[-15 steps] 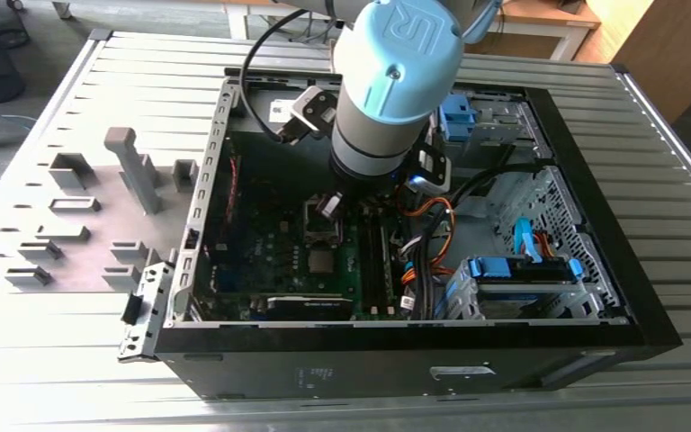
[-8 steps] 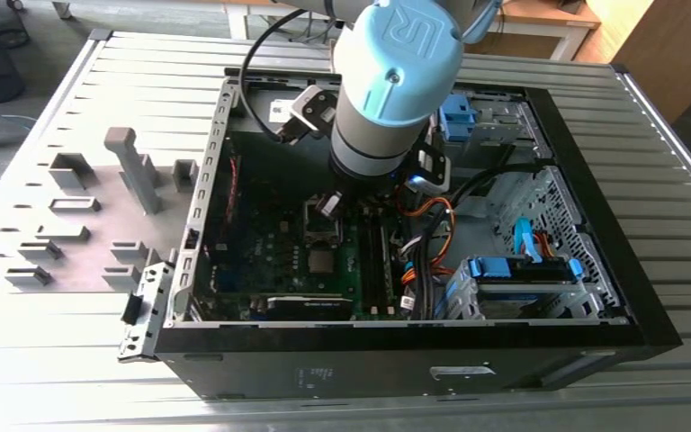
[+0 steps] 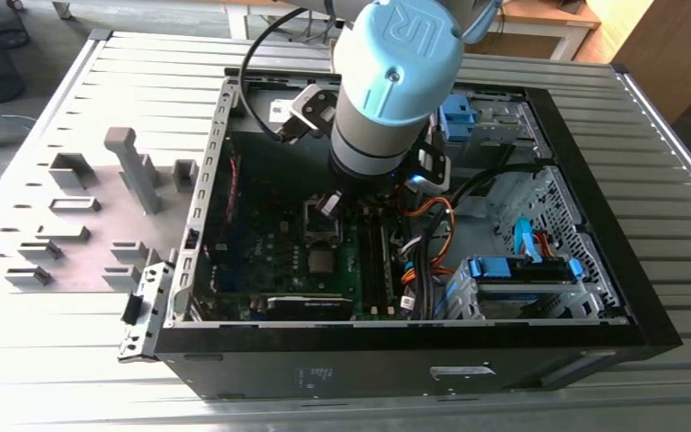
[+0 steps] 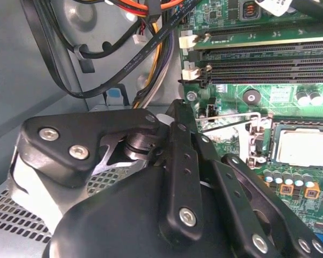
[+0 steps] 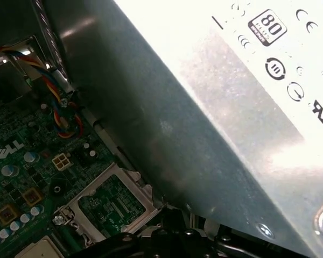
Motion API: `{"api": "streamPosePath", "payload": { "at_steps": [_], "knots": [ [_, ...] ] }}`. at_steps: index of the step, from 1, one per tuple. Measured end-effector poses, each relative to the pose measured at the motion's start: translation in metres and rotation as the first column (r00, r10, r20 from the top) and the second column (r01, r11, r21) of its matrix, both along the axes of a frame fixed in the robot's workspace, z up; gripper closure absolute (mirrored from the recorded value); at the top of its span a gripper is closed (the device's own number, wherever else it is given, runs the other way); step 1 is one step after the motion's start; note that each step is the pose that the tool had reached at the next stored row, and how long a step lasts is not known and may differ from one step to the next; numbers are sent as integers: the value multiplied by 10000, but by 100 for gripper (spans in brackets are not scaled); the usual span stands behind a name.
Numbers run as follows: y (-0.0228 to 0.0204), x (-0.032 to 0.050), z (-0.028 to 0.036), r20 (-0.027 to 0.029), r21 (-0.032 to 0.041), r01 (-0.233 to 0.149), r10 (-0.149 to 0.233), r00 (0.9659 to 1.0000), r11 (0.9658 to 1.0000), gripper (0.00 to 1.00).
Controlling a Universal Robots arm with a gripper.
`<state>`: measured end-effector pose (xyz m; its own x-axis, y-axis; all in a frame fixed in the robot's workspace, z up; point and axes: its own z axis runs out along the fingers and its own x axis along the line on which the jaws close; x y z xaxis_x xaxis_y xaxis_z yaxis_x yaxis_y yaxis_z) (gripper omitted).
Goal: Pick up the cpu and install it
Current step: 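Close the cpu cover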
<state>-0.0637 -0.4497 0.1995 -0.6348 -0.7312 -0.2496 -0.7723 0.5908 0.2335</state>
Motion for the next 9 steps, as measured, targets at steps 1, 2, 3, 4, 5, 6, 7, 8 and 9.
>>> {"api": "streamPosePath", "payload": {
  "at_steps": [1,2,3,4,5,6,7,8,9],
  "knots": [
    [-1,-1,1,0,-1,-1,1,10000,10000,89],
    [-2,-2,2,0,-3,-4,4,10000,10000,89],
    [-3,-7,3,0,-4,-11,11,10000,10000,89],
    [-3,-13,3,1,-4,-25,25,10000,10000,89],
    [-5,-18,3,2,-4,-46,46,10000,10000,89],
    [-6,-22,3,2,-4,-70,70,10000,10000,89],
    [-6,-23,3,2,-4,-103,103,9999,9999,89],
    [-6,-25,3,2,-5,-143,143,9999,9999,89],
    [-7,-26,3,2,-5,-187,187,9998,9998,89]
  ]
}}
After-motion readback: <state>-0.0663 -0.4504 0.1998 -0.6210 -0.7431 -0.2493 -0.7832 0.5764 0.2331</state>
